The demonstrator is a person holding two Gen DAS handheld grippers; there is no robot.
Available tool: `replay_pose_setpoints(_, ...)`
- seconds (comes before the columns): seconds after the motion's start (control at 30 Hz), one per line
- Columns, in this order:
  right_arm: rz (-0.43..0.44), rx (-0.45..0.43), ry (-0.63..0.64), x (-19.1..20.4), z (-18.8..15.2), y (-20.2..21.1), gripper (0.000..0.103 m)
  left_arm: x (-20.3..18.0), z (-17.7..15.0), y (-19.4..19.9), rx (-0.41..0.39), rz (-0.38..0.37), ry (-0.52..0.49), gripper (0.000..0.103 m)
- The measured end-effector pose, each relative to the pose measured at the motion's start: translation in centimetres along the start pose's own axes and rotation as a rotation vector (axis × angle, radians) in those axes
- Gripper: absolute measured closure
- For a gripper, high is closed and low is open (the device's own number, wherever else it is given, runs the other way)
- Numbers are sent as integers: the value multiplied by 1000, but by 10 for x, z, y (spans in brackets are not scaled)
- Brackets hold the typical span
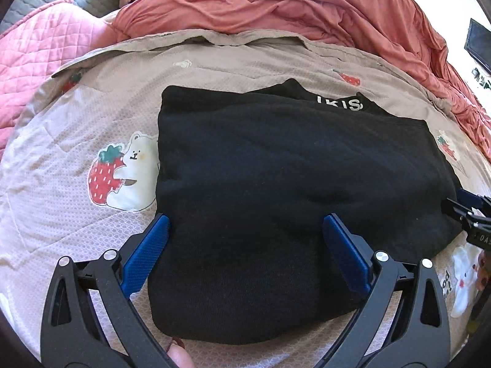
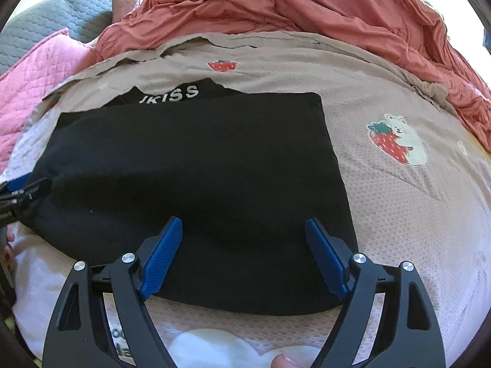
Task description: Fold small clothes
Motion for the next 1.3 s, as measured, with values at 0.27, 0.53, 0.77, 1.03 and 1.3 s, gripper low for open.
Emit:
replay_pose_setpoints(0.27, 2, 0, -17, -1, 1, 2, 22, 1, 0, 0, -3, 1, 3, 10)
replay_pose_setpoints(0.53, 15, -11, -44, 0, 1, 14, 14, 0, 3, 9, -32, -13, 13, 10)
replay_pose_setpoints(0.77, 23, -21, -53, 2, 1, 21, 14, -1, 7, 18, -67, -32, 22, 10)
replay_pose_setpoints(1.03, 35, -48, -35, 16, 6, 31, 6, -1, 9, 24, -94, -13, 17, 10)
replay_pose_setpoints(1.3, 60, -72, 14, 41, 14, 39, 6, 10, 12, 29, -111, -13, 48, 10)
Point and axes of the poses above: each gripper's, at about its wrist camera, not at the fingertips, and y roughly against the way its jaws point, x to its left, z to its top, the point moved 1 cm from there along -y, roughly the way its jaws point, and after that the axes turned 10 degrees about z, right-handed, at the moved point
